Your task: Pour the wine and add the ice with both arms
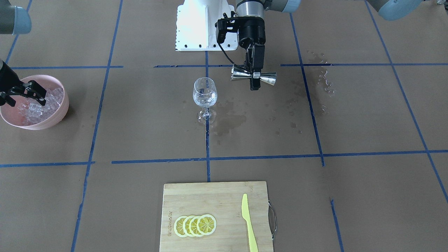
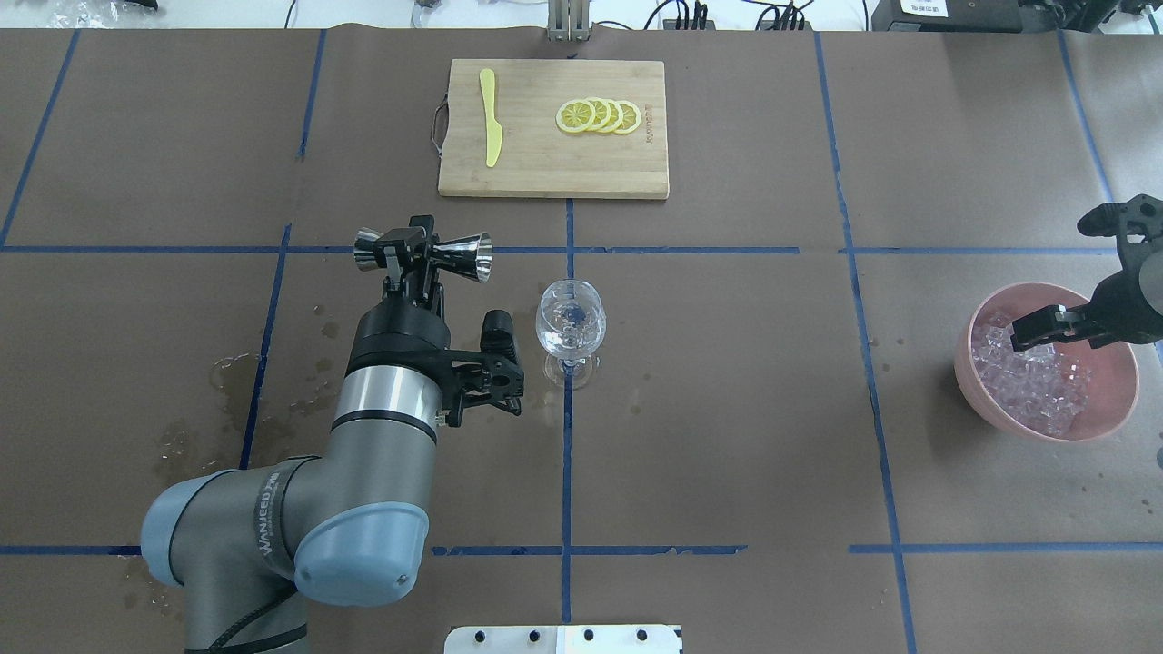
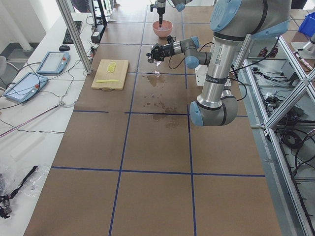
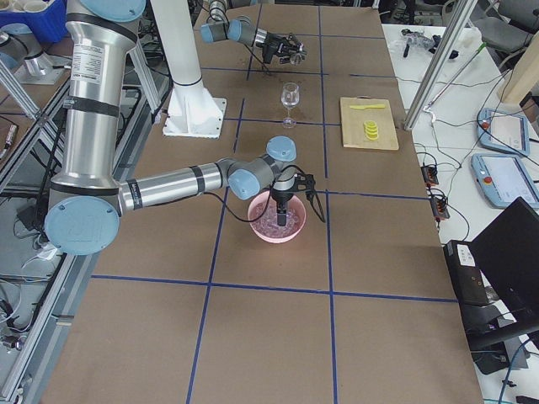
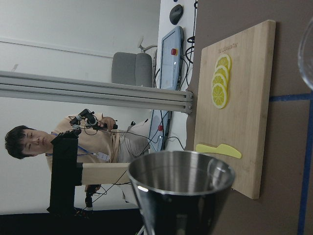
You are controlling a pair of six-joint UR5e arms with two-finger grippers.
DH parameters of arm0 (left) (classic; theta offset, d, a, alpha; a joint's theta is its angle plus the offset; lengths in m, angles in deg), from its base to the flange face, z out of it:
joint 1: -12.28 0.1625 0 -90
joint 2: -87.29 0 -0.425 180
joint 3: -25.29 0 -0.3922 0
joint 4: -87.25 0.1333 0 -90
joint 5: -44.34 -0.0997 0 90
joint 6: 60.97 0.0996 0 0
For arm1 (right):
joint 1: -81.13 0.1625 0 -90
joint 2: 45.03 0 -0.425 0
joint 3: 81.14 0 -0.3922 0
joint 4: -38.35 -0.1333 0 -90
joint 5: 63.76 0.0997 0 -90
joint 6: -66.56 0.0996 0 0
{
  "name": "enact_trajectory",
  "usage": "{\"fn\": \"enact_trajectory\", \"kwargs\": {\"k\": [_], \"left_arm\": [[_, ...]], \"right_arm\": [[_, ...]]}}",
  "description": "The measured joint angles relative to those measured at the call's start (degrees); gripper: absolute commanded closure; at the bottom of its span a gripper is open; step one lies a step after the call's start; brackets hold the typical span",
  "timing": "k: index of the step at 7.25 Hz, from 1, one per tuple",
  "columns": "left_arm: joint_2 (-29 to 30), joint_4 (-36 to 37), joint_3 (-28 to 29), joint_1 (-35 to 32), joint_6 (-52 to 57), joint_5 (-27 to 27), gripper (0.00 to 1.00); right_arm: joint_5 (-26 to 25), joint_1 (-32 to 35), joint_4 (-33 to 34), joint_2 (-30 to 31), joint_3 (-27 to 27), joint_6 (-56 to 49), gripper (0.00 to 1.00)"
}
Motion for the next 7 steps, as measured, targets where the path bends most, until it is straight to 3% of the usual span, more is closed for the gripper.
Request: {"fn": "enact_trajectory", "kwargs": {"k": [4, 6, 7], "left_arm": [[-5.36, -2.88, -2.79, -0.31, 0.00, 0.03, 1.00], [-6.83, -3.65, -3.24, -0.51, 0.02, 0.03, 1.00], [-8.23, -5.19, -3.28, -0.72, 0.08, 0.03, 1.00]], "right_arm": [[0.89, -0.19, 0.09, -1.15, 1.32, -0.09, 0.12], [1.44, -0.21, 0.12, -1.24, 2.07, -0.12, 0.32], [1.65, -0.21, 0.18, -1.26, 2.22, -0.13, 0.48]]}}
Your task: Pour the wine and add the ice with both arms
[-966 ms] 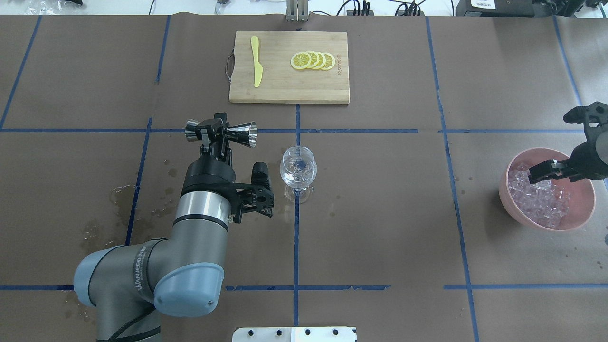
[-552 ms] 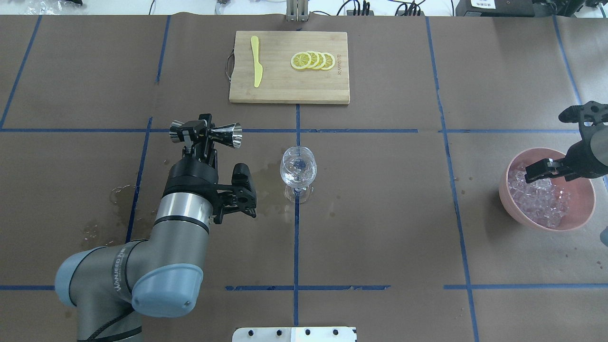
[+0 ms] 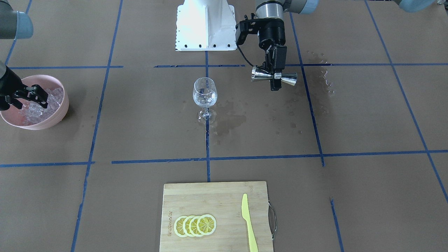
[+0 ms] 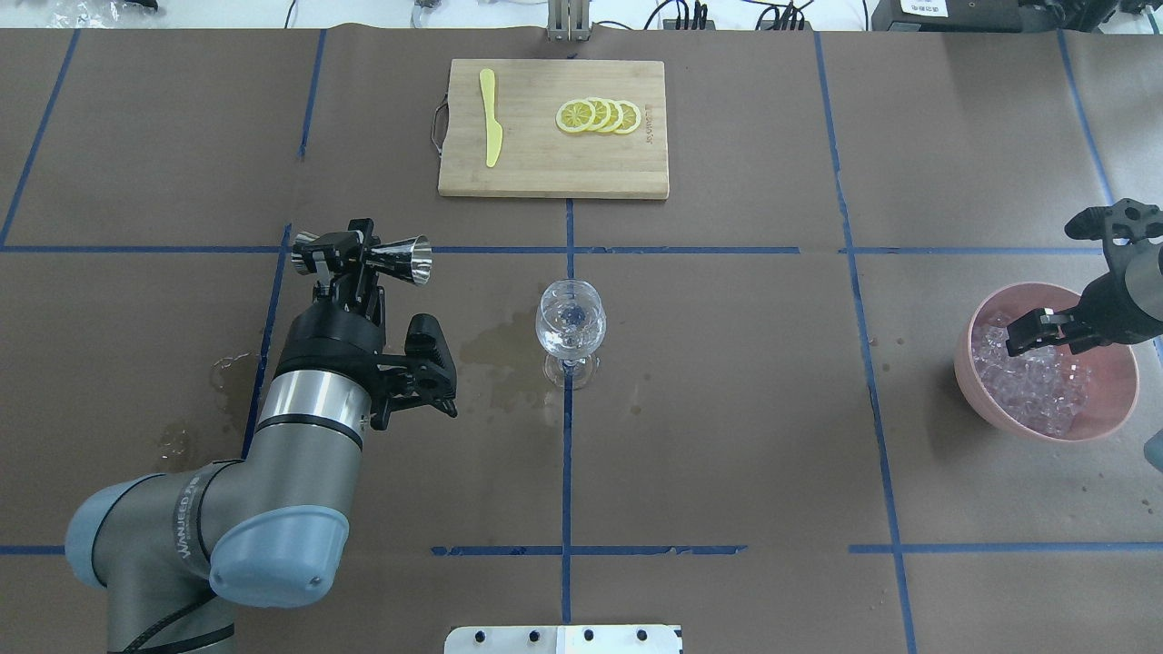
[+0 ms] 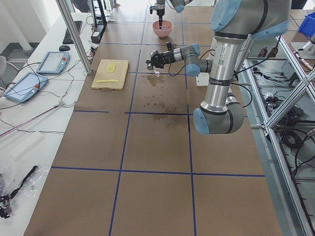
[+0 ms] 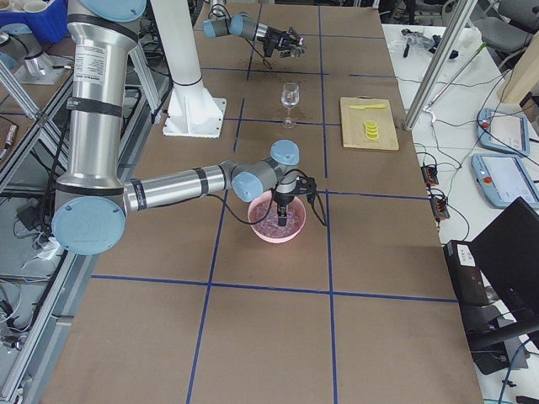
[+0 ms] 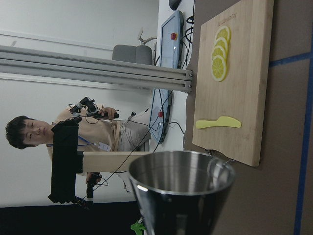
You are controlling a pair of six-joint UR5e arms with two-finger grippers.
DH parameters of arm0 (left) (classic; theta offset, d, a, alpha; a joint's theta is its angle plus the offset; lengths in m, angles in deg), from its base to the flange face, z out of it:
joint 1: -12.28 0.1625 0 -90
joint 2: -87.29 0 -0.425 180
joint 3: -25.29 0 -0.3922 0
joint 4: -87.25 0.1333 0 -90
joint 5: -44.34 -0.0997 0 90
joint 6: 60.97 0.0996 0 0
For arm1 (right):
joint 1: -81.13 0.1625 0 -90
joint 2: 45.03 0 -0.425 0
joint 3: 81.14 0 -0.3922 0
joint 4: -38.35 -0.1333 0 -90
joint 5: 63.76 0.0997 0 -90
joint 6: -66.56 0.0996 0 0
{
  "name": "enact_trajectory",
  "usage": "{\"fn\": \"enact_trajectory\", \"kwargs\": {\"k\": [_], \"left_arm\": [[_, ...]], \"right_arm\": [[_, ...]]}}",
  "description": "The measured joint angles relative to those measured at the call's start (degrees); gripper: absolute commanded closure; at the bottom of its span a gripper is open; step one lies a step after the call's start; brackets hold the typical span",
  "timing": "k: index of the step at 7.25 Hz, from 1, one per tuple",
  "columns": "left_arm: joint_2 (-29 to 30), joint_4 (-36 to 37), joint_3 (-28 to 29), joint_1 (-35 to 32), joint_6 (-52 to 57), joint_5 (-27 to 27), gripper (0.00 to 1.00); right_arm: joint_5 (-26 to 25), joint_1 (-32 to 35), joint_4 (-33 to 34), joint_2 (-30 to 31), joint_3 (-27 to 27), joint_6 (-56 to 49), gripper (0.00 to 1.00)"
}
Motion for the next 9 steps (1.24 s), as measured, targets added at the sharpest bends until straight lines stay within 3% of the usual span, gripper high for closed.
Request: {"fn": "enact_trajectory", "kwargs": {"k": [2, 3, 5, 9], "left_arm": [[-2.98, -3.31, -0.06, -0.34, 0.20, 0.00, 1.00], [-4.55, -4.99, -0.09, -0.43, 0.24, 0.00, 1.00], [-8.05, -9.38, -0.07, -0.48, 0.35, 0.00, 1.00], [-10.13, -12.48, -0.96, -0.55, -0.12, 0.13, 1.00]], "right_arm": [[0.14, 0.00, 0.10, -0.01, -0.03, 0.00, 0.67], [0.15, 0.00, 0.15, -0.01, -0.08, -0.02, 0.72], [0.16, 0.00, 0.28, -0.01, -0.18, -0.08, 1.00], [1.32, 1.68, 0.43, 1.03, -4.60, -0.25, 1.00]]}}
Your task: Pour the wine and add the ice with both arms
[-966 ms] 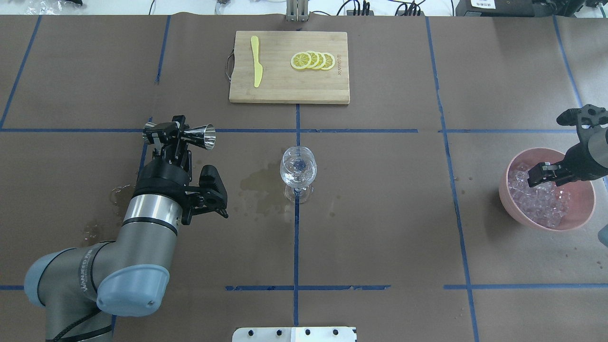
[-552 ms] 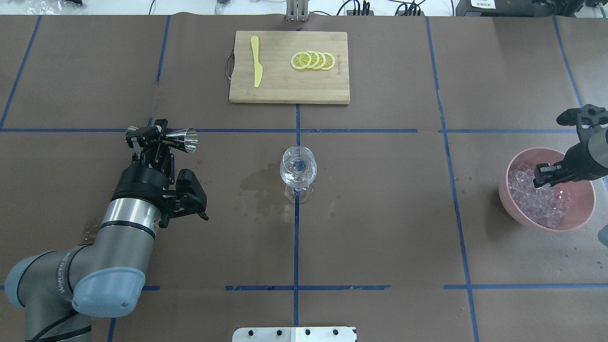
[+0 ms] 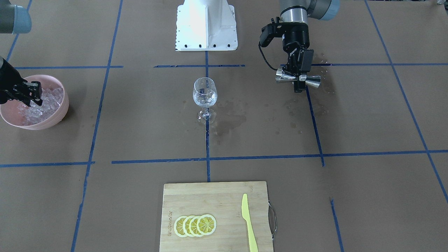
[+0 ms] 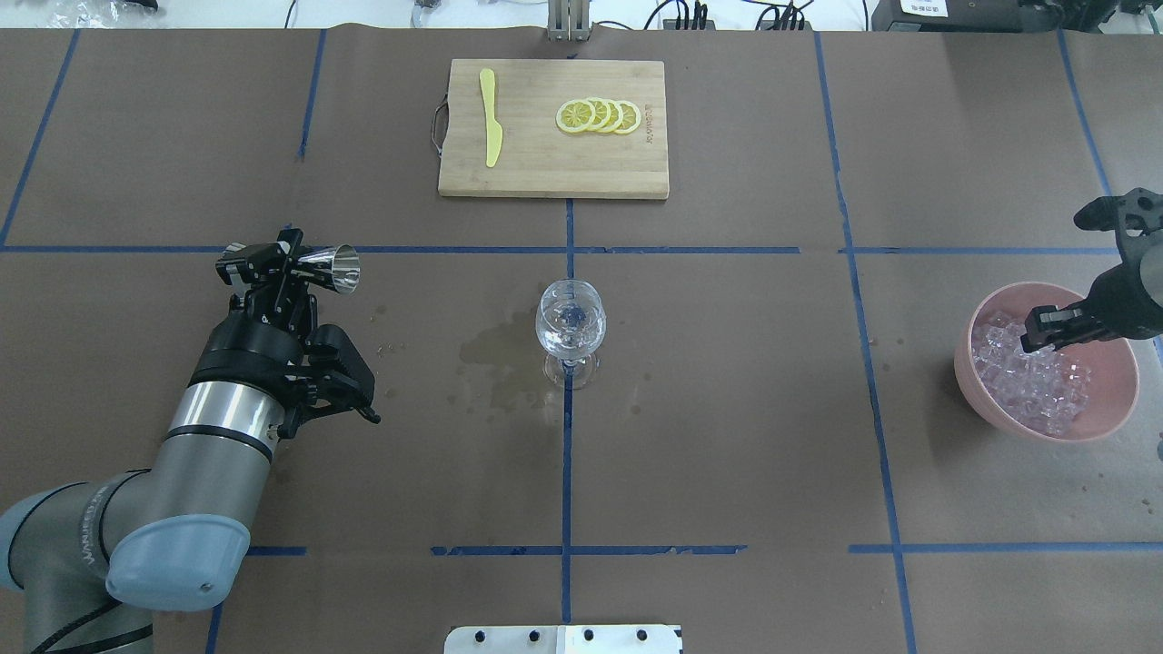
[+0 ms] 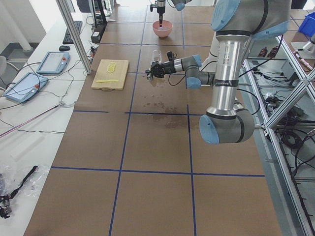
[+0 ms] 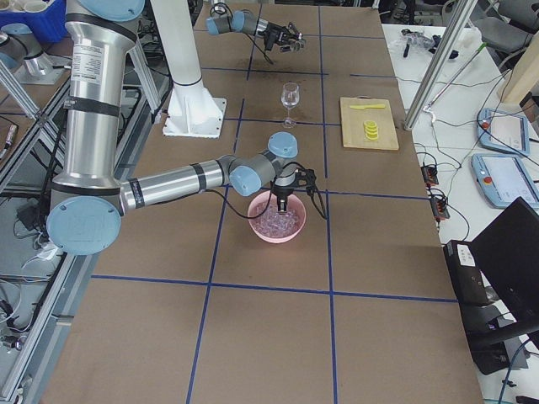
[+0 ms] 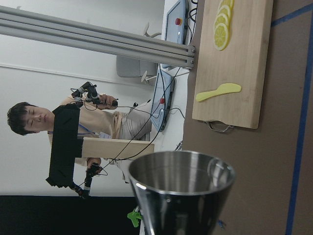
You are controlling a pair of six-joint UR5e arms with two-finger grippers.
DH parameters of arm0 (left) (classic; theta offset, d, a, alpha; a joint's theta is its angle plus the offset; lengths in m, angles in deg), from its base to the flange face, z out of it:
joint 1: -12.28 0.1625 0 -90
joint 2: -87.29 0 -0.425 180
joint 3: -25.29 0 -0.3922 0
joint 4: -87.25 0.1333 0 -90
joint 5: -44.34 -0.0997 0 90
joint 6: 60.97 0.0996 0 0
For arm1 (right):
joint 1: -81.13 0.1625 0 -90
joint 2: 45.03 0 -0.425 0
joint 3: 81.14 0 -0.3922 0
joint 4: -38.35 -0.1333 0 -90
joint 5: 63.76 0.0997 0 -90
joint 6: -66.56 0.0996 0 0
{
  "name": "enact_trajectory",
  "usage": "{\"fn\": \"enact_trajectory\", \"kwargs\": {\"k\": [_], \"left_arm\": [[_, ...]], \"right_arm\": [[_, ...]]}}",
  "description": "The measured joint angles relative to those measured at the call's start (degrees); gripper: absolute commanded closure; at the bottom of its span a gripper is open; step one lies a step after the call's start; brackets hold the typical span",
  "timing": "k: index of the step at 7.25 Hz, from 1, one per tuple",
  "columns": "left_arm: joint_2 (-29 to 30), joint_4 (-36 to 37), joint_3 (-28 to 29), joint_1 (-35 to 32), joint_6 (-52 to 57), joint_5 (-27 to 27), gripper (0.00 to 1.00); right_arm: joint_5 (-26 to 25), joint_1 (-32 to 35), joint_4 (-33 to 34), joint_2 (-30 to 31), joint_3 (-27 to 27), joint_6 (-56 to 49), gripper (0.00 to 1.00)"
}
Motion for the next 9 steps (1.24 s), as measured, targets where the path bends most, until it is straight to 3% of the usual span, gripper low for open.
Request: {"fn": "enact_trajectory", "kwargs": {"k": [2, 6, 9], "left_arm": [[-3.16, -2.97, -0.38, -0.03, -6.16, 0.09, 1.00], [-12.47, -23.45, 3.43, -0.03, -19.56, -0.13, 1.00], [-13.02, -26.82, 7.83, 0.21, -42.17, -0.14, 1.00]], "right_arm": [[-0.01, 1.90, -0.22, 1.27, -3.98, 0.04, 1.00], [-0.03, 5.07, -0.56, 1.64, -10.01, 0.17, 1.00], [-0.28, 7.84, -0.74, 0.43, -13.43, 0.76, 1.00]]}}
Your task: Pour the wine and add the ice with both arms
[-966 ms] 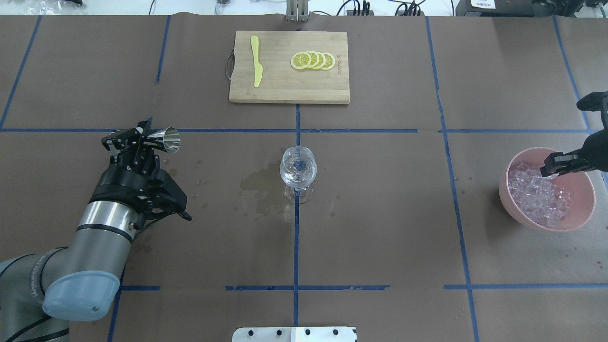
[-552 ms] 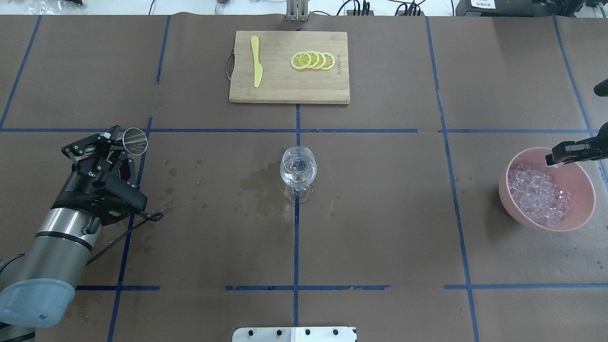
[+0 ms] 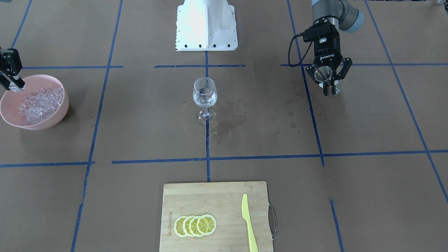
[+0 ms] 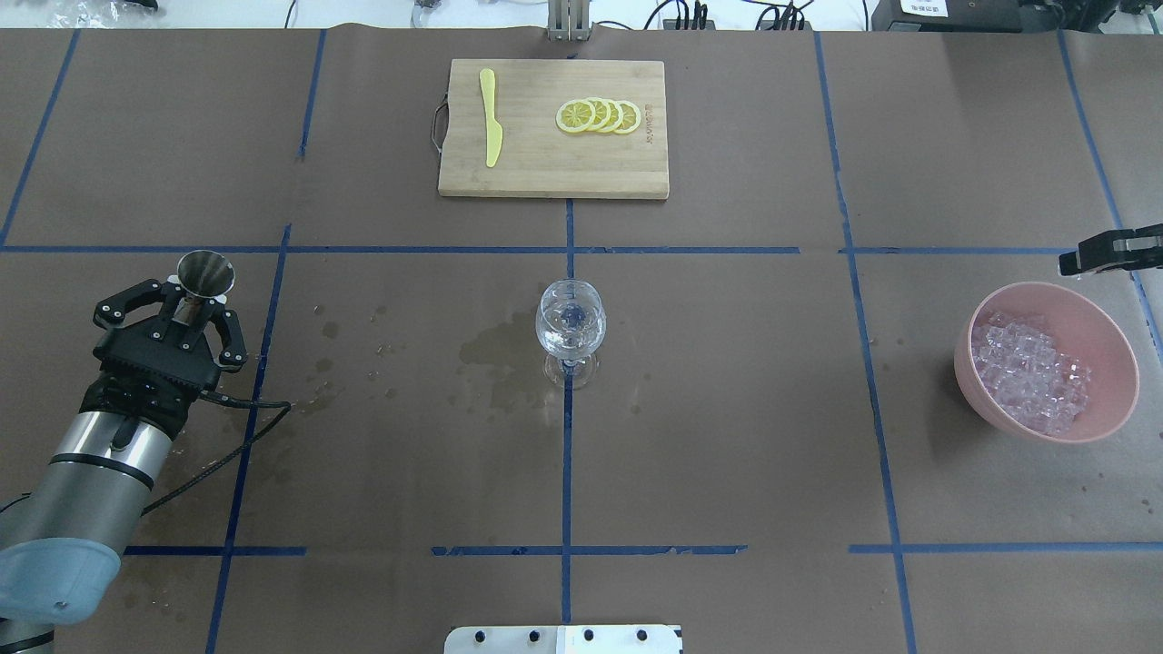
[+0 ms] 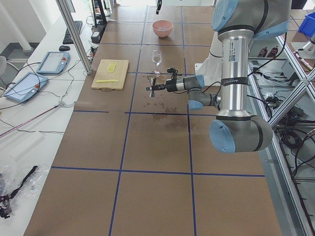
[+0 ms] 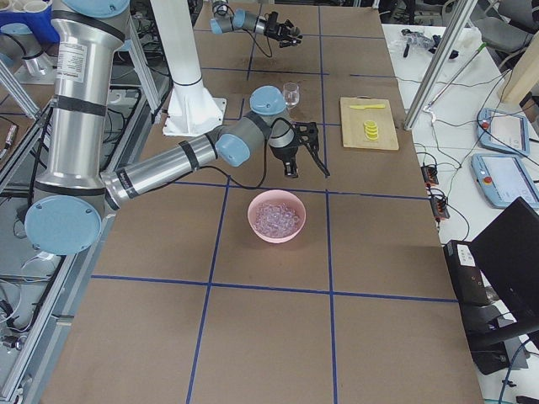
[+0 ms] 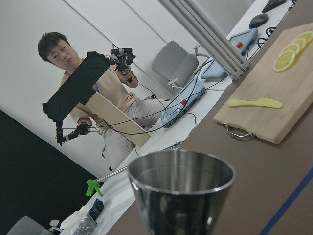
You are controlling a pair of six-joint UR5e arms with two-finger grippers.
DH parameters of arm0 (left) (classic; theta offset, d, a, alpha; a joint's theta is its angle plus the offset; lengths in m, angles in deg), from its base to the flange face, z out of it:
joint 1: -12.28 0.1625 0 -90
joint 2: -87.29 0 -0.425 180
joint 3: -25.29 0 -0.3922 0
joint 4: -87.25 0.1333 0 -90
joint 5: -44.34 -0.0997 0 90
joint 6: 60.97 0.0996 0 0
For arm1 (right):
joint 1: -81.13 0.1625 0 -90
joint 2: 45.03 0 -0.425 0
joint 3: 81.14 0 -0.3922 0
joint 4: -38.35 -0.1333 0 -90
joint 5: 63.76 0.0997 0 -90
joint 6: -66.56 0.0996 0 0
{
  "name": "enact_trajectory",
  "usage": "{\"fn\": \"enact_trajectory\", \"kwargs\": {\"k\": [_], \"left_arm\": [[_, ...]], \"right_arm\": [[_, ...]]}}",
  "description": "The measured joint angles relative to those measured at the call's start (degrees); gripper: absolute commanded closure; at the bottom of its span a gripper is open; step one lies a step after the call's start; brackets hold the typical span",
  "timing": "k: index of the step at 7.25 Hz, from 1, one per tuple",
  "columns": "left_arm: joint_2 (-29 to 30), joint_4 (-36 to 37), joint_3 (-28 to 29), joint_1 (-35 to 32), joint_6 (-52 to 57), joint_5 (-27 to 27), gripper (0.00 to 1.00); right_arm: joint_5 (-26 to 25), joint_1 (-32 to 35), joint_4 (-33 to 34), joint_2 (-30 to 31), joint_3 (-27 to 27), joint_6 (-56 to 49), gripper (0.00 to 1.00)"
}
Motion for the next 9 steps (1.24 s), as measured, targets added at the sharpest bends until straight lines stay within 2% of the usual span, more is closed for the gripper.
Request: {"fn": "enact_trajectory", "kwargs": {"k": [2, 5, 7, 9], "left_arm": [[0.06, -0.13, 4.06, 0.15, -13.91, 0.01, 1.00], [0.20, -0.20, 7.64, 0.41, -31.55, 0.03, 1.00], [0.39, -0.21, 8.43, 0.64, -43.02, 0.27, 1.00], [0.71, 0.24, 9.71, 0.96, -48.19, 1.20, 1.00]], "right_arm": [[0.15, 1.76, -3.12, -1.29, -1.12, 5.11, 1.00], [1.42, 2.05, -13.72, -3.82, 0.31, 20.58, 1.00], [2.72, 1.97, -15.03, -5.80, 0.42, 25.26, 1.00], [3.15, 1.46, -15.21, -6.70, 0.39, 26.22, 1.00]]}}
